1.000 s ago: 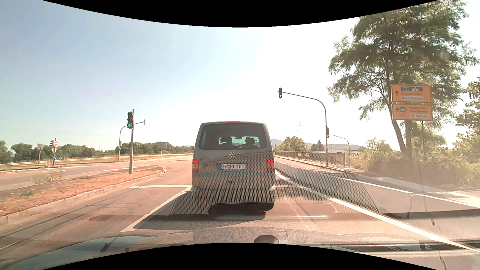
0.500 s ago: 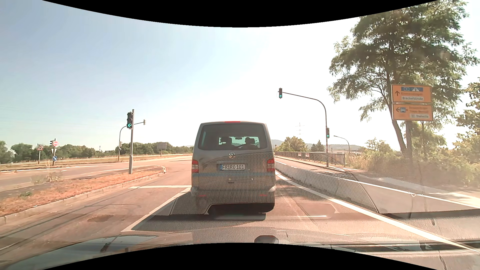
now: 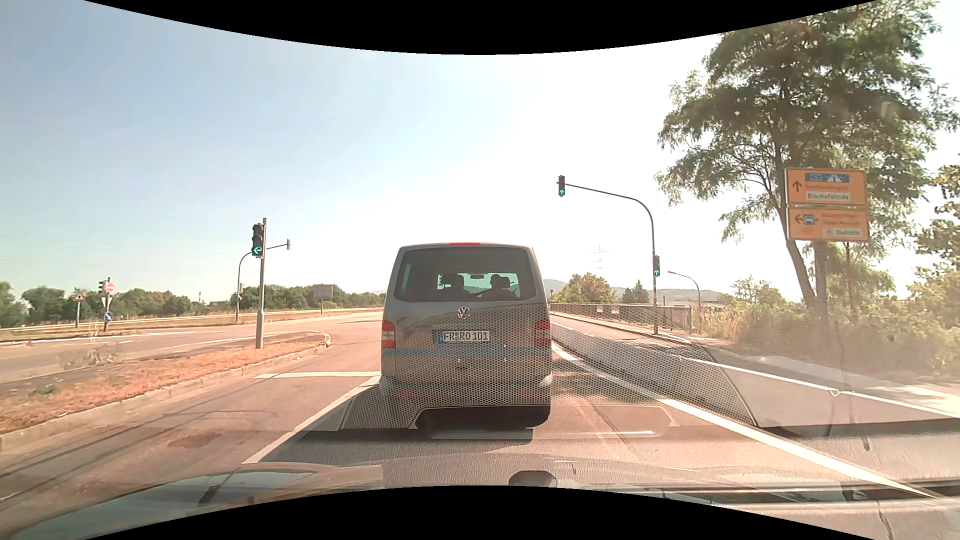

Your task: Follow the waypoints while adhering to traffic rules and regulations

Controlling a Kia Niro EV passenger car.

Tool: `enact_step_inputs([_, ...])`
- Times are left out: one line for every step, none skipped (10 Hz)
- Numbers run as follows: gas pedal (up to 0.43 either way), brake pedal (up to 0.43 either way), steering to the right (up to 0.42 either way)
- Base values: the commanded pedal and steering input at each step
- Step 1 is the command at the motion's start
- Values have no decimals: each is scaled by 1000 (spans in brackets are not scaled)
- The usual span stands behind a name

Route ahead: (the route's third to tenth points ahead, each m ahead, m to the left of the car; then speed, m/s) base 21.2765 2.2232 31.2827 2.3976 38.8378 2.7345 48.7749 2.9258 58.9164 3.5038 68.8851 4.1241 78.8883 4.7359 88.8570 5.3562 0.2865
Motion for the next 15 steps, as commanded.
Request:
enact_step_inputs([130,0,-5])
enact_step_inputs([150,0,-5])
enact_step_inputs([169,0,-5])
enact_step_inputs([209,0,-5])
enact_step_inputs([220,0,-5])
enact_step_inputs([220,0,-5])
enact_step_inputs([240,0,-5])
enact_step_inputs([248,0,-5])
enact_step_inputs([260,0,-5])
enact_step_inputs([280,0,-5])
enact_step_inputs([287,0,-5])
enact_step_inputs([287,0,-5])
enact_step_inputs([287,0,-5])
enact_step_inputs([287,0,-5])
enact_step_inputs([287,0,-5])
